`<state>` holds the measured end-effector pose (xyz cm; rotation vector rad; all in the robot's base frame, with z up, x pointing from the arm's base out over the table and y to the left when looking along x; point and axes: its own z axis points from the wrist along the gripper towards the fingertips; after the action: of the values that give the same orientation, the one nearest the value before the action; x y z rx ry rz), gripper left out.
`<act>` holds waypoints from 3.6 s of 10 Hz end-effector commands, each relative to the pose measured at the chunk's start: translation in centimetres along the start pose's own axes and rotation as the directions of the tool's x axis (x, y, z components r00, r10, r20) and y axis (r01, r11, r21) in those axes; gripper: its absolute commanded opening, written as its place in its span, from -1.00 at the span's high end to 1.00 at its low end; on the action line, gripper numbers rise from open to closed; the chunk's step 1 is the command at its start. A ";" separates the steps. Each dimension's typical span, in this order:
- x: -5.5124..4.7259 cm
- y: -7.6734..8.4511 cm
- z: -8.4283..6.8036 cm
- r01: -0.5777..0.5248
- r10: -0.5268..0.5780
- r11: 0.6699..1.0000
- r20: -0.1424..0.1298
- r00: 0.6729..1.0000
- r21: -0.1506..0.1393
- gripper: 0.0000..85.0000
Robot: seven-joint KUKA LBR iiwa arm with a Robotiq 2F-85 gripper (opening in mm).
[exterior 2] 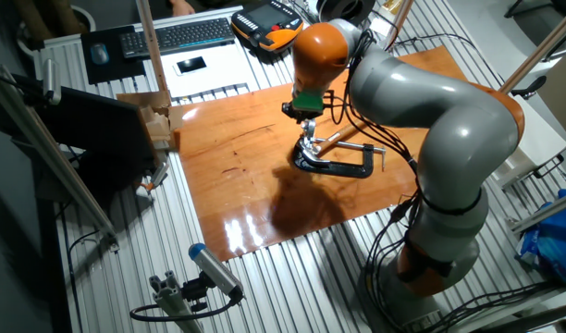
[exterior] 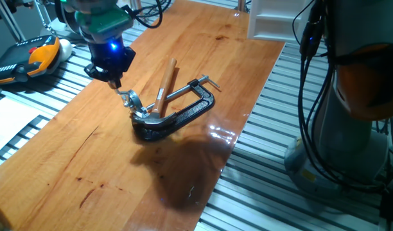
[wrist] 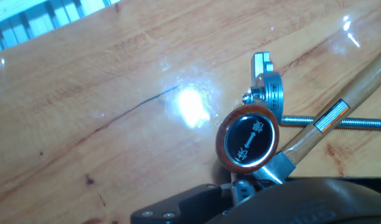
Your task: Push down the lever
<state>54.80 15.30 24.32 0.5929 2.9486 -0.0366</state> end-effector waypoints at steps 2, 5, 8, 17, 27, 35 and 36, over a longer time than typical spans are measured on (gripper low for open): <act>-0.8 0.0 -0.4 0.000 0.000 1.000 -0.003 1.000 0.001 1.00; -2.1 0.1 -0.6 0.002 -0.002 1.000 -0.007 1.000 0.003 1.00; -3.4 -0.4 -0.6 0.011 -0.011 1.000 -0.010 1.000 0.001 1.00; -4.1 1.1 -1.1 -0.009 0.009 1.000 -0.037 0.999 0.003 1.00; -6.5 1.2 -0.3 -0.008 0.008 1.000 -0.030 1.000 0.004 1.00; -7.0 0.6 -0.4 0.006 -0.006 1.000 -0.037 0.999 -0.001 1.00; -7.0 0.5 -0.4 0.006 -0.006 1.000 -0.035 0.999 0.000 1.00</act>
<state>61.32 13.08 25.63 0.5898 2.9845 -0.0267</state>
